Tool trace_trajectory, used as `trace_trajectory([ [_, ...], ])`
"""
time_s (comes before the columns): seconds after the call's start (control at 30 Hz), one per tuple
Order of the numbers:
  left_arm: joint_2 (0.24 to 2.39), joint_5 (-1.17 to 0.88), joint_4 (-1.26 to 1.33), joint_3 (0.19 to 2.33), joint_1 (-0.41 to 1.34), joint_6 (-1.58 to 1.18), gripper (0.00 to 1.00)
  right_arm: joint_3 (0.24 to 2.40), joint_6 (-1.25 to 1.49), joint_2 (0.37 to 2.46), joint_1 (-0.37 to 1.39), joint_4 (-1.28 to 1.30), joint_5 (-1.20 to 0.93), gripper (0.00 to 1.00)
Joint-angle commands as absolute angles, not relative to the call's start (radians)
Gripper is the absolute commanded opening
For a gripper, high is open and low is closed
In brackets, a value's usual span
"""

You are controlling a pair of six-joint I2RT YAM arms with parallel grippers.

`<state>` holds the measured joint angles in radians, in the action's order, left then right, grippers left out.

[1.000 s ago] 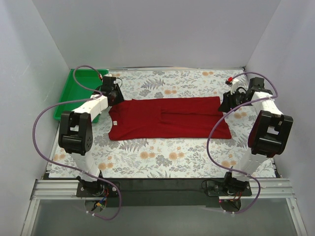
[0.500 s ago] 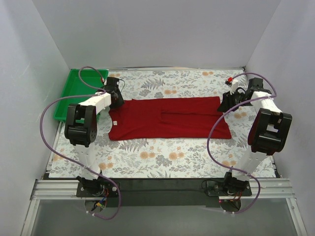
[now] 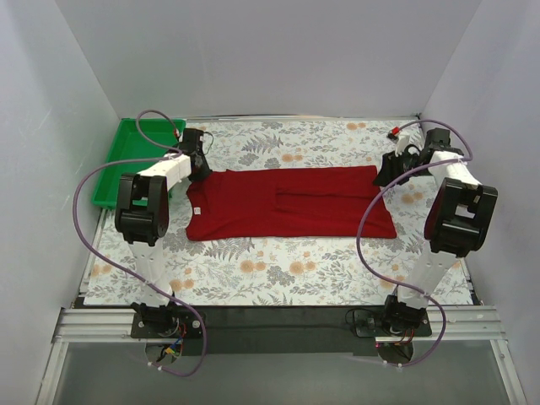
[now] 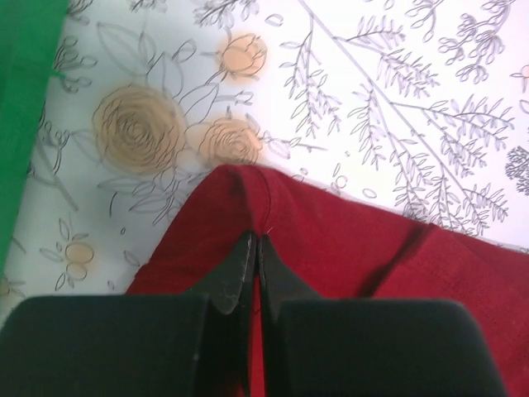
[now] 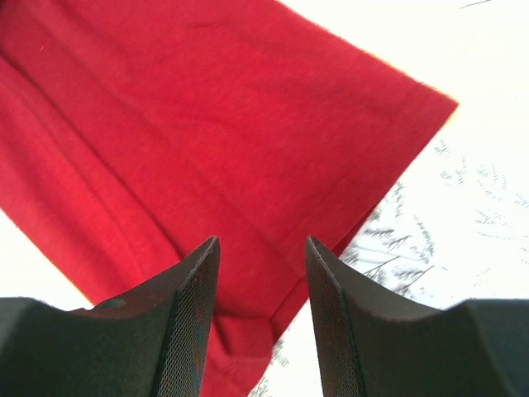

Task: Fold and stack the t-shirts
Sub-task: Fold the tshirt

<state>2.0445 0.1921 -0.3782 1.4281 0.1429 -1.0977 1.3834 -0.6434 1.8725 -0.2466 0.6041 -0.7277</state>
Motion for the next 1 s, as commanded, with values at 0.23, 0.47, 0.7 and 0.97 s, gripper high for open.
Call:
trace_trajectory([
  [0.23, 2.086, 0.115, -0.331, 1.526, 0.106, -1.101, 0.0, 1.563, -0.407, 2.055, -0.245, 0.523, -0.732, 0.46],
  [0.47, 2.092, 0.086, -0.322, 1.531, 0.091, -1.095, 0.0, 1.629, -0.292, 2.152, -0.245, 0.459, -0.663, 0.46],
  [0.7, 2.106, 0.045, -0.293, 1.554, 0.072, -1.078, 0.0, 1.69, -0.192, 2.226, -0.235, 0.423, -0.673, 0.44],
  [0.97, 2.183, -0.029, -0.282, 1.631, 0.067, -1.077, 0.0, 1.709, -0.172, 2.264, -0.222, 0.42, -0.672, 0.07],
])
